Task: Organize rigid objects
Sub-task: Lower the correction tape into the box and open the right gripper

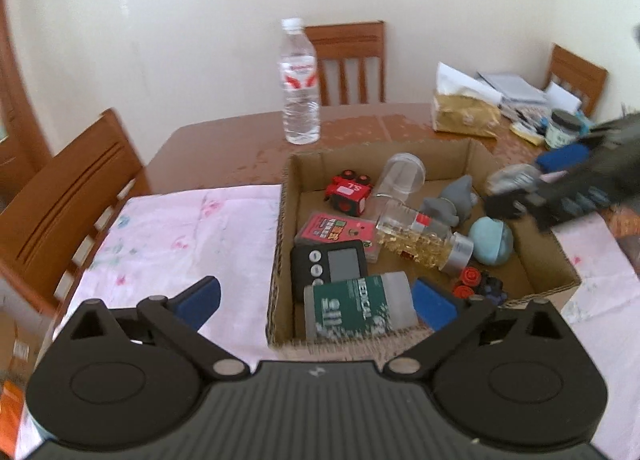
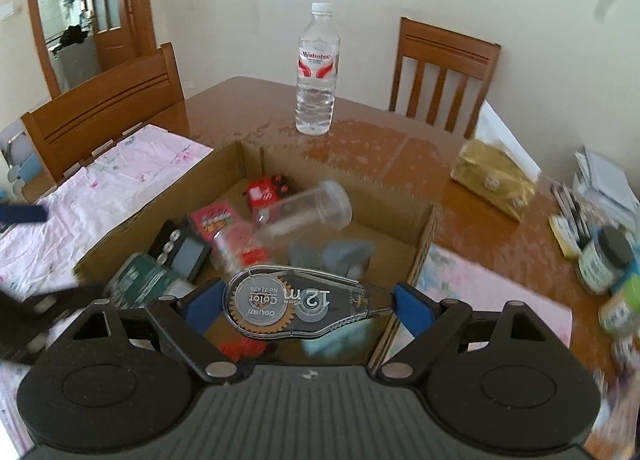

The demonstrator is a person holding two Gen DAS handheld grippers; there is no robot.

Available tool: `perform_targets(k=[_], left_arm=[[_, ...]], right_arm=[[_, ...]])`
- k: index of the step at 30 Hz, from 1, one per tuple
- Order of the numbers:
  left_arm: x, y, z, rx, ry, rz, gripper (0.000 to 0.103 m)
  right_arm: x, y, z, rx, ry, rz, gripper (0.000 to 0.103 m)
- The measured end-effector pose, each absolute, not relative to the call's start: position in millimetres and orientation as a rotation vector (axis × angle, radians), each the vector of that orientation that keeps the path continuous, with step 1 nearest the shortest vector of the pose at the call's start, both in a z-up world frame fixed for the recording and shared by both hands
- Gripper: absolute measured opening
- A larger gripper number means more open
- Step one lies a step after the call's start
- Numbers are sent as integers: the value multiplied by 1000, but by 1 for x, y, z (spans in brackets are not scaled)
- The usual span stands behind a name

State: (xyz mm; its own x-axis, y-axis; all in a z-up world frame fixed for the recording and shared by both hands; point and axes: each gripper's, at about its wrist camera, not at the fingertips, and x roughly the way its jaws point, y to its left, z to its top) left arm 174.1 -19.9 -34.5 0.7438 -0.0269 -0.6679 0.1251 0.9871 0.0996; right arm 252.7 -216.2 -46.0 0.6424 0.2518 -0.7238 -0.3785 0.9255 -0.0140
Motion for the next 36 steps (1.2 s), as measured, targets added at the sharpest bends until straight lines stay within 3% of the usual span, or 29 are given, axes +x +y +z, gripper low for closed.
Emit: perform_targets(k=[11,14,36], left_arm=[[130,-24,-35,41,745,23,102],[127,-21,-35,31,748,43,102],[176,-15,3,26,847,8,102]], right_arm=[[347,-206,-62,-202,841,352,93],[354,-203,-63,-210,851,330,103],[218,-209,-16,-71,971,16,103]])
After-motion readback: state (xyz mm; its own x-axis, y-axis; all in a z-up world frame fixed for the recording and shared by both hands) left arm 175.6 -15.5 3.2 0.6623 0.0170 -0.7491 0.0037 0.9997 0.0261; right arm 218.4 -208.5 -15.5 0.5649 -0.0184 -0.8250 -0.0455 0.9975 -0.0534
